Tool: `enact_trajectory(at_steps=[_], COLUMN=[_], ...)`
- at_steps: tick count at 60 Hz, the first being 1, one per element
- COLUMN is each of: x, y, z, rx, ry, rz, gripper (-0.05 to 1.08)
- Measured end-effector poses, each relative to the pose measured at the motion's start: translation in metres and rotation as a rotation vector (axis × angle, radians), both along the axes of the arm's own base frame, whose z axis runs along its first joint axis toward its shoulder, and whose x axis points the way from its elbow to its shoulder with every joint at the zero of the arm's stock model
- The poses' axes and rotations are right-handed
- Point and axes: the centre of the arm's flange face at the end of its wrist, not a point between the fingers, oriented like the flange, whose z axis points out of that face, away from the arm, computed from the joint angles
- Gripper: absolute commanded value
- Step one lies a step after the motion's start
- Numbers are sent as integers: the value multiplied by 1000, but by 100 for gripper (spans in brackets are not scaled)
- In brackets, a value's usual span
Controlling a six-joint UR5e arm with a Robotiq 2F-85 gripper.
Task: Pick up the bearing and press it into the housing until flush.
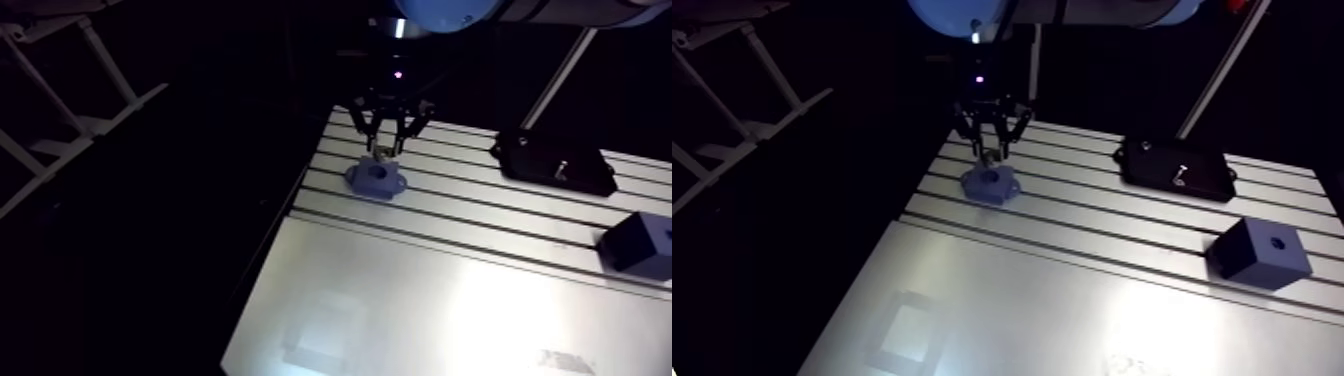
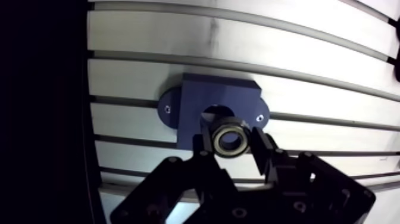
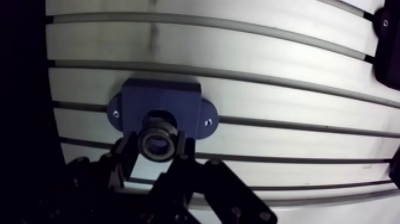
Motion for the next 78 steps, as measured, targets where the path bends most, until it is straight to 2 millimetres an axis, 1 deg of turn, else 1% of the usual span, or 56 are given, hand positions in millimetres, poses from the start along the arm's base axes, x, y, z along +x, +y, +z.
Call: enact_trajectory(at_steps=[32, 78], x=[2, 4], y=[-2, -6], z=[-15, -21], rx=[0, -1], ry=[-3, -8], rz=[14, 29], gripper=[59, 59])
